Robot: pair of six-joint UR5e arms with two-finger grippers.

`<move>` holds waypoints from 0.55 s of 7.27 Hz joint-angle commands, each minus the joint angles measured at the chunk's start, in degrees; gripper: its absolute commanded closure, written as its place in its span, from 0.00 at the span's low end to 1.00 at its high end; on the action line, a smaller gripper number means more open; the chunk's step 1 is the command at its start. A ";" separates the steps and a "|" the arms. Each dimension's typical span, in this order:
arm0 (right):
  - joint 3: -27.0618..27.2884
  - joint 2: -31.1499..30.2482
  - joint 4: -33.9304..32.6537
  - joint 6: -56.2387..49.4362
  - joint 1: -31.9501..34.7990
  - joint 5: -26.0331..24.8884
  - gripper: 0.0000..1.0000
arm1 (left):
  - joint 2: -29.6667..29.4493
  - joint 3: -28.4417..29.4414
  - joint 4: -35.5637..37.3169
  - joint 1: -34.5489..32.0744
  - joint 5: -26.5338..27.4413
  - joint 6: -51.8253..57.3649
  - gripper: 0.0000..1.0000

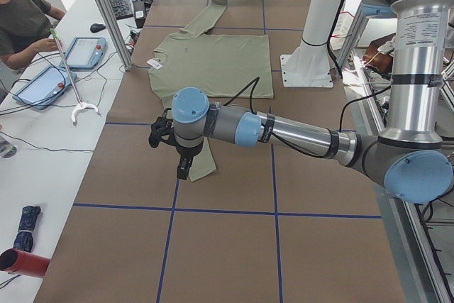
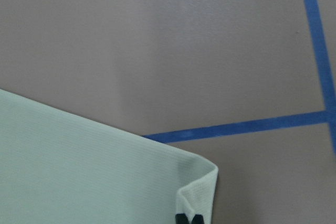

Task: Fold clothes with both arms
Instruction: 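Carry the sleeve with the right gripper across the shirt body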

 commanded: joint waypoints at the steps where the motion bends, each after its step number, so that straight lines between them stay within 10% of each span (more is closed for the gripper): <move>1: 12.38 0.83 -0.03 18.63 -7.31 -0.47 1.00 | 0.09 -0.22 -0.07 0.00 0.00 -0.29 0.00; 4: 13.60 20.36 -1.77 48.88 -23.57 -14.83 1.00 | 0.09 -0.05 -0.16 0.00 0.00 -0.29 0.00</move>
